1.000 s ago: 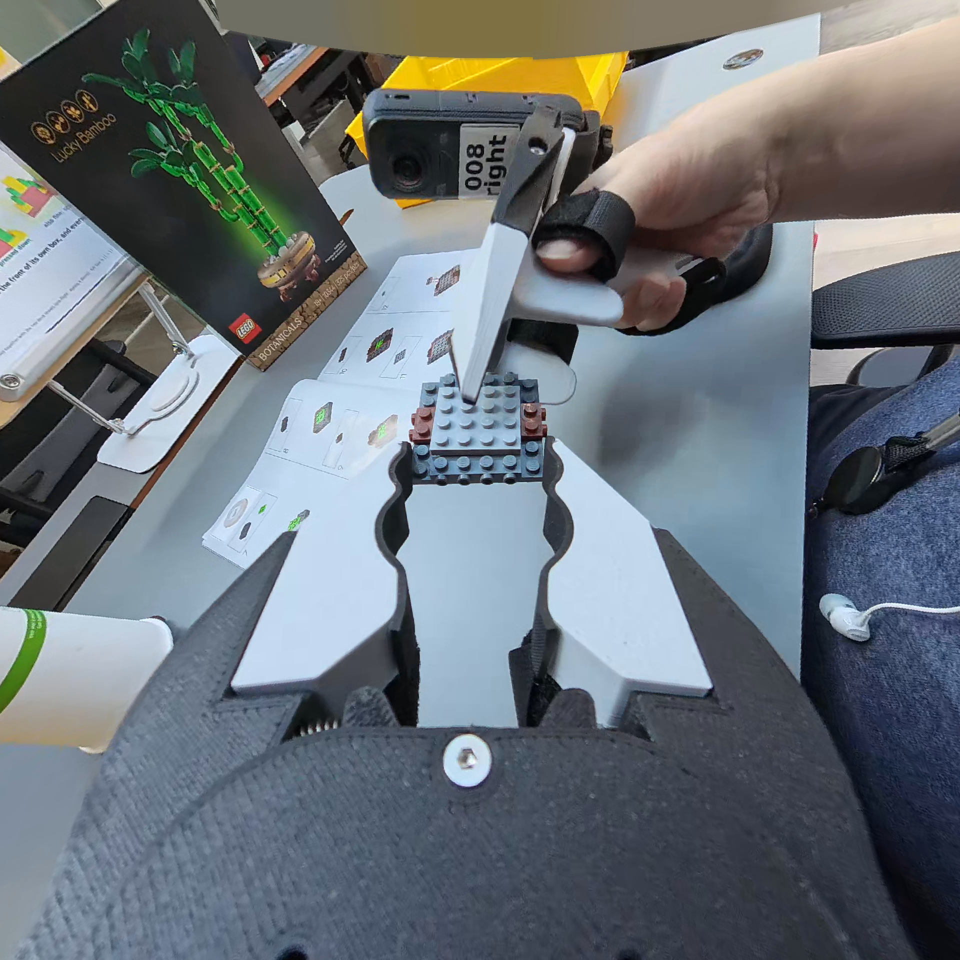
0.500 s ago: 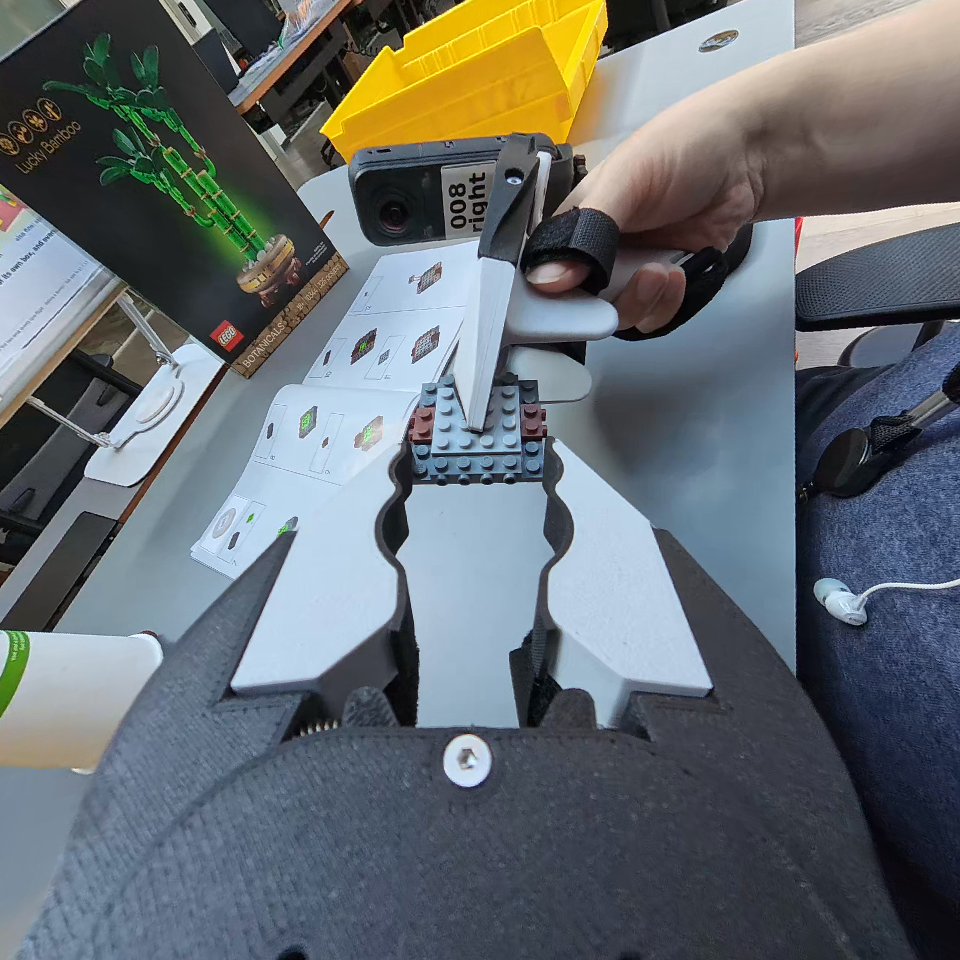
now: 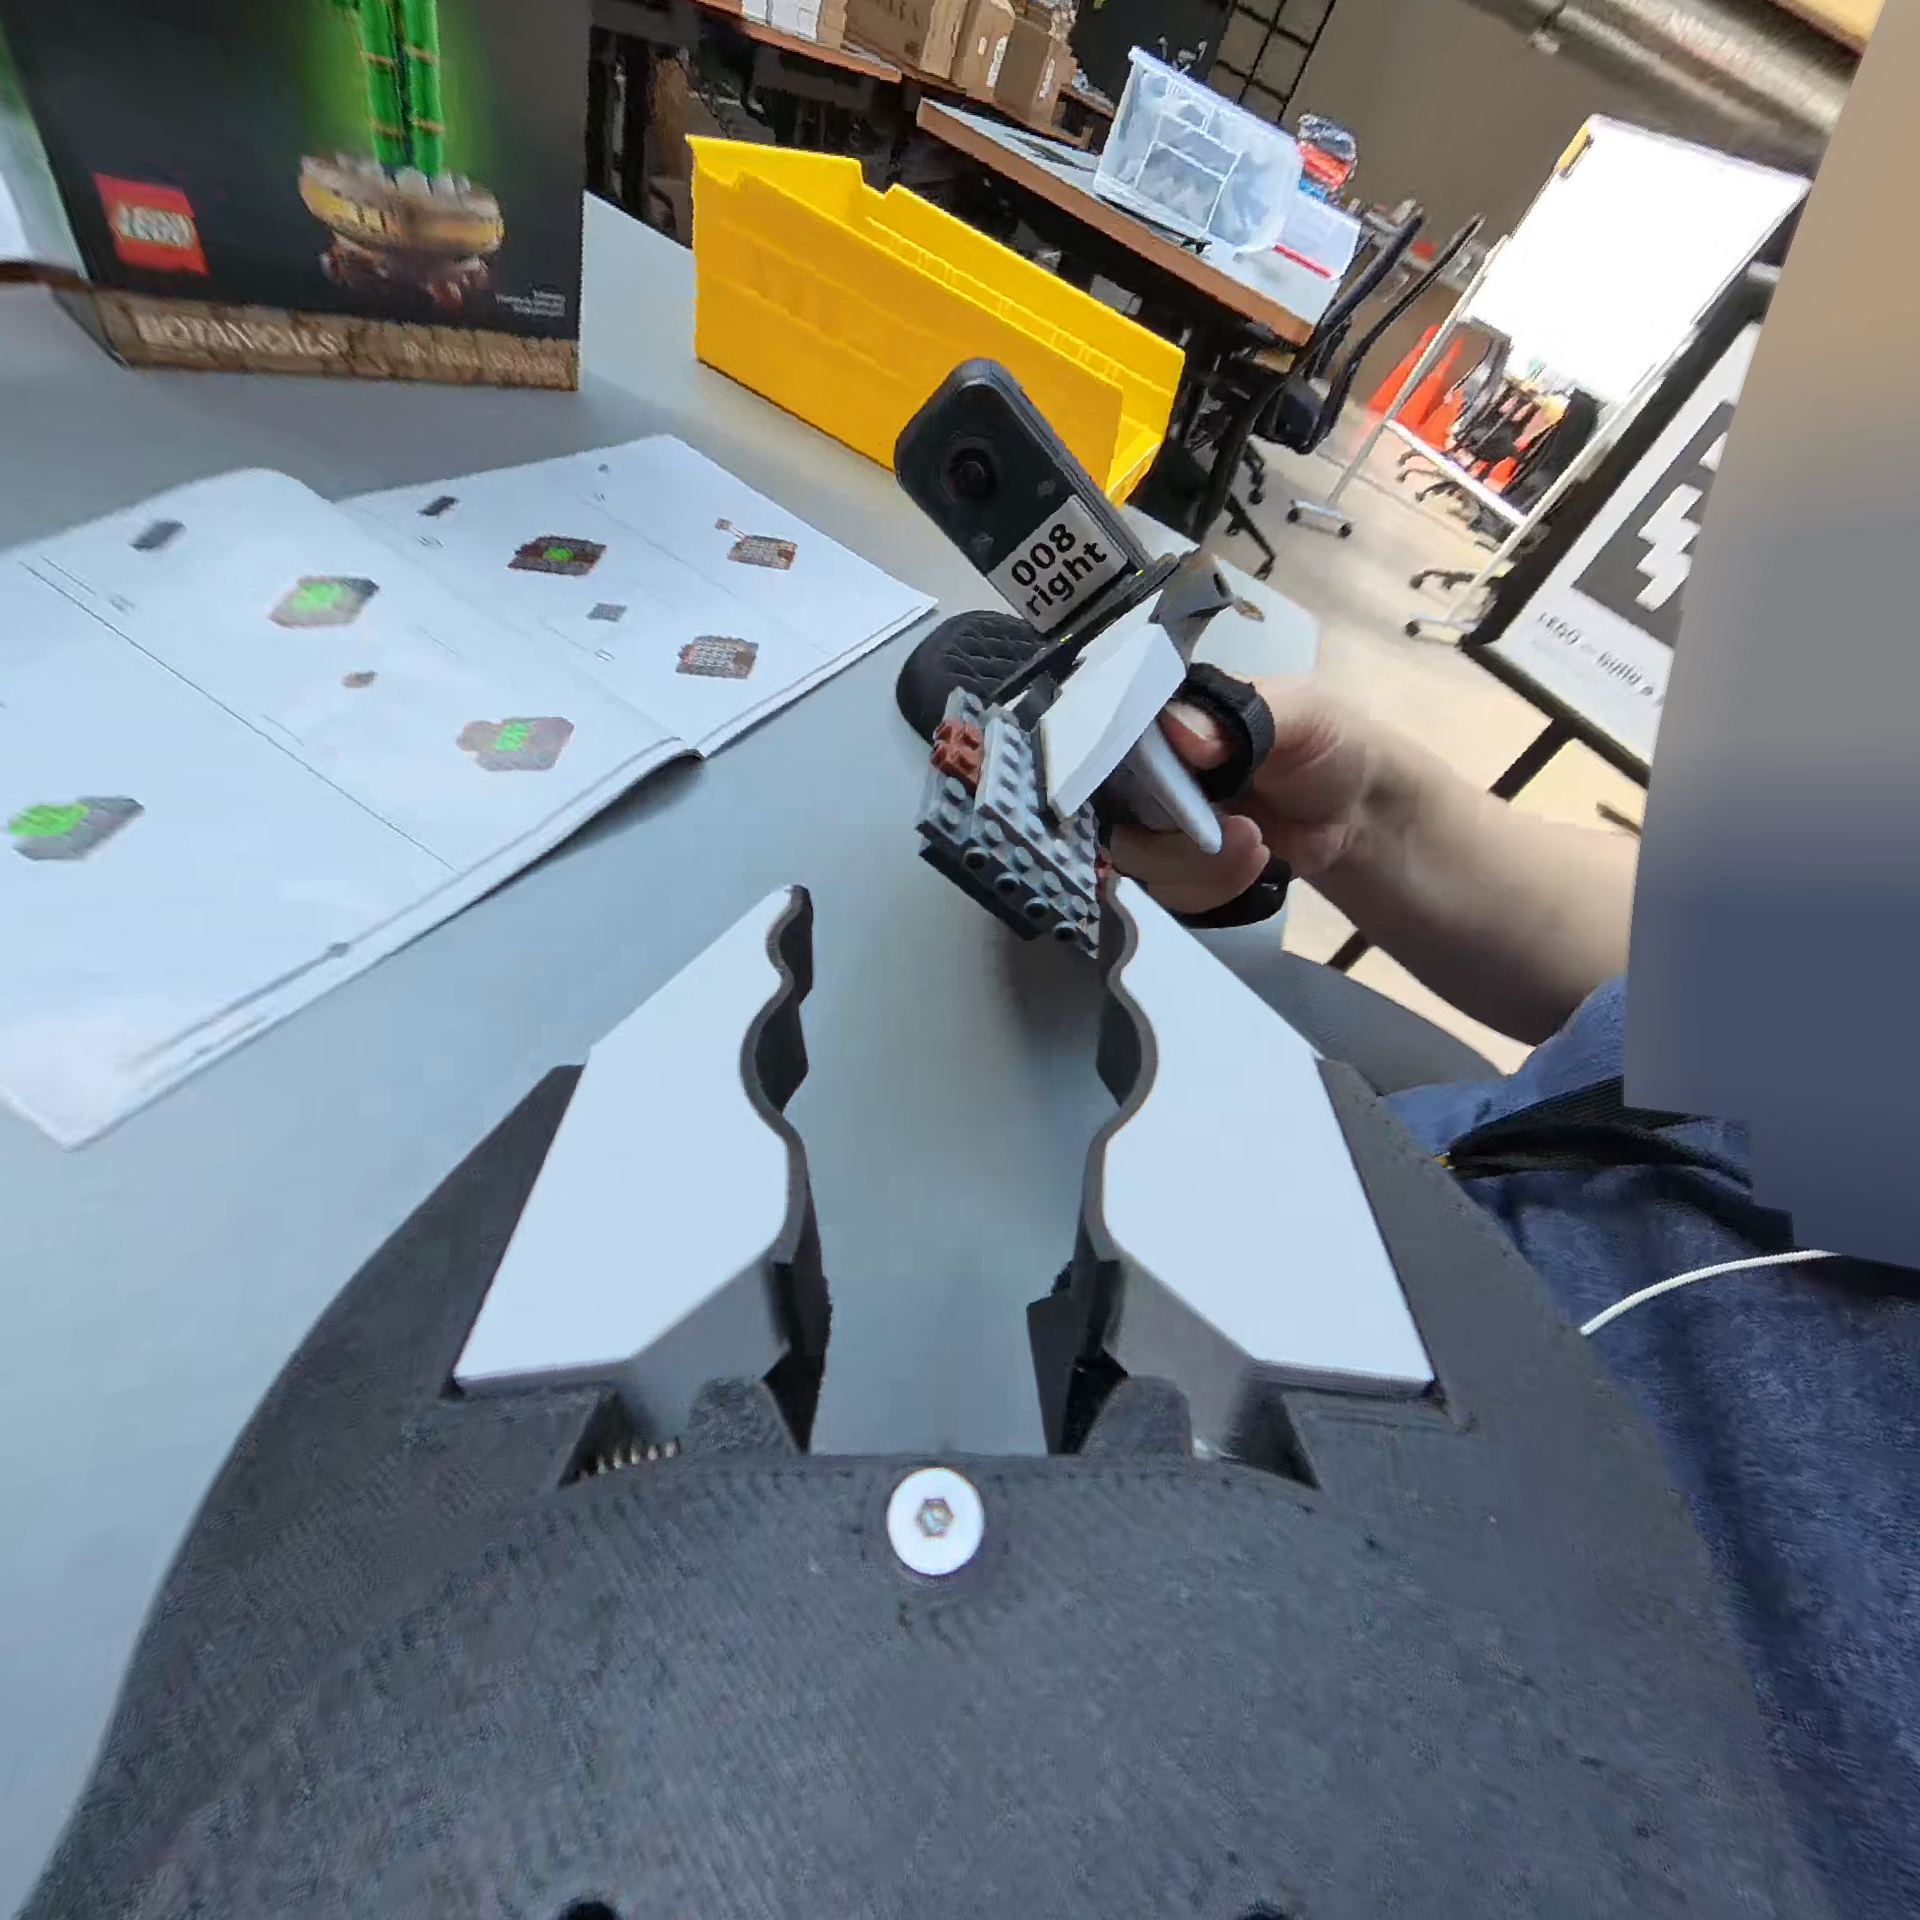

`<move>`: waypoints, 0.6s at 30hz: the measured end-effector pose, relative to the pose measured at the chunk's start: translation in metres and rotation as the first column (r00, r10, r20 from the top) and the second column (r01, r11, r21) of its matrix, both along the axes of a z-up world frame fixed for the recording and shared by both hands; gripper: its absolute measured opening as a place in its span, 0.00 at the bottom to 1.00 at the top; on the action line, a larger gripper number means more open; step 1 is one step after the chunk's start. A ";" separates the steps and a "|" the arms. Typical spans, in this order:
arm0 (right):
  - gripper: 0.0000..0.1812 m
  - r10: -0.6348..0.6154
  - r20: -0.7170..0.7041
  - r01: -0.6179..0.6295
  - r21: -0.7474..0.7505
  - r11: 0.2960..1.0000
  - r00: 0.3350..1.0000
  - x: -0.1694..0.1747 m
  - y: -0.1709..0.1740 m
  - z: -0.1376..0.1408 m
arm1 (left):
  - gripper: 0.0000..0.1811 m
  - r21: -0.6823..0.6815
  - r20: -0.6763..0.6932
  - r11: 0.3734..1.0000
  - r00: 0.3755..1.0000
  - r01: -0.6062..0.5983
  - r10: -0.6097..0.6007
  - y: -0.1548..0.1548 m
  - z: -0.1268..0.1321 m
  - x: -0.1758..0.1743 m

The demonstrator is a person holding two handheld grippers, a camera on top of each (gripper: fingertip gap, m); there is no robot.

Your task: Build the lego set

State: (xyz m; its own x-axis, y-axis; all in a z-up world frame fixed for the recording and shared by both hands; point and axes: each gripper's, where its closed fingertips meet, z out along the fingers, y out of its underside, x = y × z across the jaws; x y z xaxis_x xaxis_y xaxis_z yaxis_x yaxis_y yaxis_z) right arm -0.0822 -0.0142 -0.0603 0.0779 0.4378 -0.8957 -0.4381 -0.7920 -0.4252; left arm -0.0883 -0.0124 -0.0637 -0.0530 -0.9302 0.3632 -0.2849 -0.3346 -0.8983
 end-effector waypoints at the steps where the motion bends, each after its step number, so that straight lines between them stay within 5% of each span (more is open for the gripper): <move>1: 0.11 -0.007 -0.001 0.007 0.018 1.000 1.000 0.001 -0.001 0.002 | 0.24 -0.066 0.024 0.998 1.000 0.019 -0.018 -0.002 0.001 0.003; 9: 0.11 -0.117 0.083 0.103 0.154 0.983 0.990 0.020 -0.014 0.004 | 0.23 -0.268 0.102 0.952 0.987 0.148 -0.125 -0.025 0.006 0.031; 18: 0.11 -0.137 0.017 0.134 0.131 0.982 0.990 0.043 -0.017 0.005 | 0.14 -0.308 0.111 0.921 0.970 0.239 -0.215 -0.029 0.005 0.056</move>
State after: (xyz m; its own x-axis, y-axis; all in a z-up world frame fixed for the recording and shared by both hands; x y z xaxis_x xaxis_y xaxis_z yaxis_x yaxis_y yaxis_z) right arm -0.0394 -0.0310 -0.0556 0.1667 0.5335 -0.8292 -0.5253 -0.6636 -0.5326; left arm -0.0318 -0.0417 -0.0592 -0.2869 -0.7270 0.6238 -0.3242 -0.5390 -0.7774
